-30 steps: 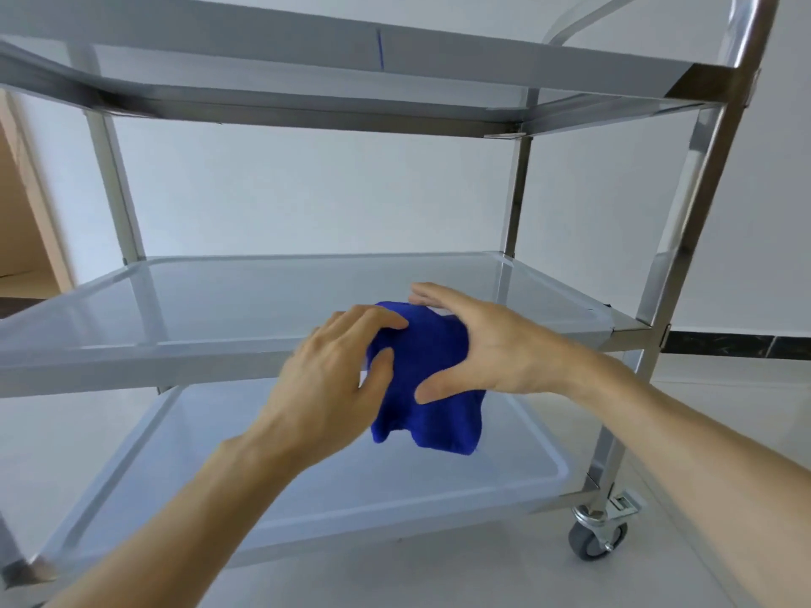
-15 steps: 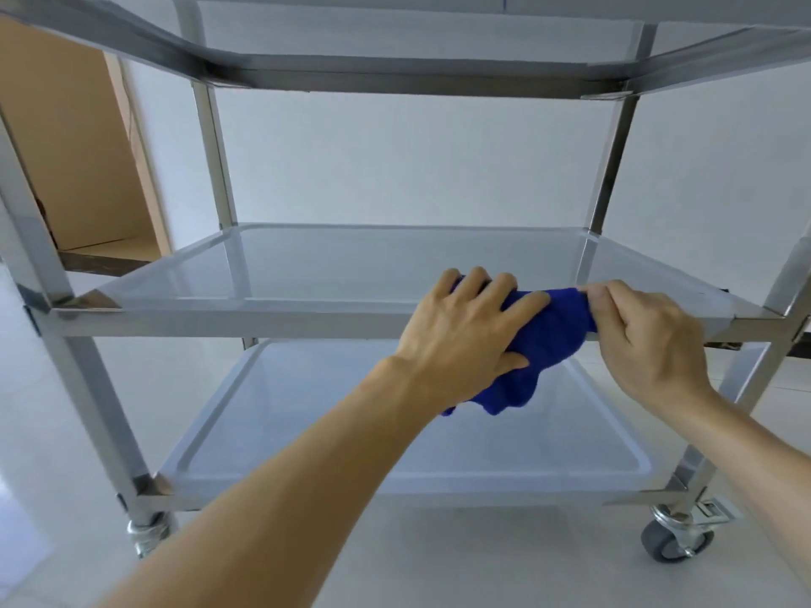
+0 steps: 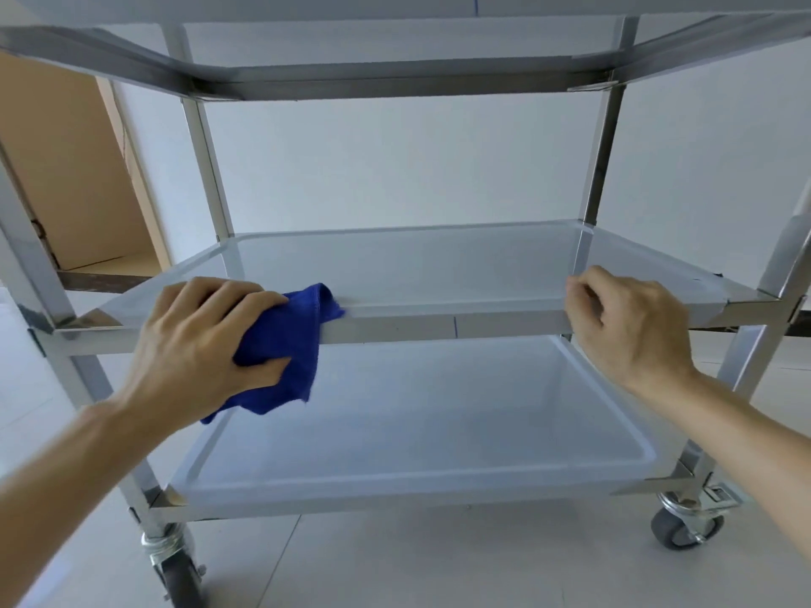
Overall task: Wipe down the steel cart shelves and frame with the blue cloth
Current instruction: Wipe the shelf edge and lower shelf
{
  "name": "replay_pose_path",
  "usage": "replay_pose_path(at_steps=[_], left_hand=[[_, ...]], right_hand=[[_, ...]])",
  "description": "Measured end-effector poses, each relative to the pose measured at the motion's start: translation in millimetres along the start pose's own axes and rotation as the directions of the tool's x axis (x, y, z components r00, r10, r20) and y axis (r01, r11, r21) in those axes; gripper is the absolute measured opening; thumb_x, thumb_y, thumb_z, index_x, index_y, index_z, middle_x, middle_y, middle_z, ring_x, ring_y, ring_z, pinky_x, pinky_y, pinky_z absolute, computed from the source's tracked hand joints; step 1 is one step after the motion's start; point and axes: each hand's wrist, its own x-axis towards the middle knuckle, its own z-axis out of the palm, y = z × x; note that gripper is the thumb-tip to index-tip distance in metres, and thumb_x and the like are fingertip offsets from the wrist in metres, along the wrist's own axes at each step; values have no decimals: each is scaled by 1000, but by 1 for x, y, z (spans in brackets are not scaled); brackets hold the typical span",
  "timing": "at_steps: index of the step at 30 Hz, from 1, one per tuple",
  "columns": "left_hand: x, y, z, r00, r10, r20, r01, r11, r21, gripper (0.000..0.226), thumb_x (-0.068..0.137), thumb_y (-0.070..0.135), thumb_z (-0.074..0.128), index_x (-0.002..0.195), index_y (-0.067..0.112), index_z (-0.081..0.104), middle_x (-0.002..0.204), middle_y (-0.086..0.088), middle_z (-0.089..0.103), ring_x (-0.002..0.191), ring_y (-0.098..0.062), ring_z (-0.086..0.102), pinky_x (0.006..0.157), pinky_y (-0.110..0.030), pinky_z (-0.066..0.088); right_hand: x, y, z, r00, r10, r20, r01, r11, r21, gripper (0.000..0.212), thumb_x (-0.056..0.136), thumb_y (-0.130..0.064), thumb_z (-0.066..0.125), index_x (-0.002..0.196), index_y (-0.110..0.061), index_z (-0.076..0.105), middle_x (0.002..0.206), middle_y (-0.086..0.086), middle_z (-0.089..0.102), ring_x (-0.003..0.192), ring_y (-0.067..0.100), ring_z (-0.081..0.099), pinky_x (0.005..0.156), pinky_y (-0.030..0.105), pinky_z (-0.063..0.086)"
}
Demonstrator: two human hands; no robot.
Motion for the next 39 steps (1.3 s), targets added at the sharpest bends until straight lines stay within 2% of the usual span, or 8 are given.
replay_pose_path(at_steps=[7,12,17,24,27,33,35,39], left_hand=[[42,101,2,998,-8,61,10,999,-34,50,71,49,57,107,16,67,100,-6,66,93,-33,58,84,-45,39],[66,151,14,992,87,96,-83,996,-36,48,83,49,54,118,17,58,112,-3,62,98,-31,53,90,-47,36],[46,86,8,978,178,107,-178,984,-9,52,87,44,52,135,22,52,125,2,58,111,-29,52,94,-41,37],[-30,-56,-11,994,-1,113,-4,999,48,56,82,47,66,130,20,57,126,-1,61,113,-30,53,99,-44,38],[-40,-66,-8,995,-84,60,85,996,-18,52,83,49,59,123,17,62,121,-1,64,111,-30,52,97,-46,38],[-44,-50,-9,994,-110,7,110,978,-177,39,91,37,59,125,18,60,123,2,60,119,-27,49,106,-45,34],[-48,-43,-14,991,-134,-13,125,951,-283,31,91,20,61,122,17,62,123,4,60,119,-22,48,105,-42,36],[-59,-33,-34,949,-312,-50,241,816,-525,30,90,5,56,114,23,61,117,13,59,112,-13,53,93,-28,46]], right_hand=[[27,-71,27,966,-40,256,53,998,-42,28,99,-28,43,77,-13,52,77,15,66,71,40,57,61,36,34],[12,-59,30,992,-114,53,113,994,6,35,97,-29,45,68,-10,50,53,15,58,48,39,56,50,38,47],[12,-45,38,998,-63,12,62,997,36,44,99,-39,35,71,-9,51,48,11,54,41,32,49,50,40,51],[9,-57,20,997,8,72,-5,999,-40,39,94,-40,39,68,-11,47,46,8,51,43,34,52,54,41,53],[19,-96,12,985,61,162,-52,997,-62,38,92,-48,46,74,-17,58,68,13,69,68,44,66,69,44,54],[40,-215,37,857,-358,369,285,928,238,27,100,-35,42,110,-25,66,118,0,70,108,30,62,88,37,44],[37,-232,51,817,-391,423,310,917,249,29,102,-34,35,107,-28,62,113,-5,68,104,29,60,85,35,41],[15,-229,69,860,-292,418,251,956,152,28,101,-32,32,74,-24,33,63,-6,51,63,30,53,59,34,40]])
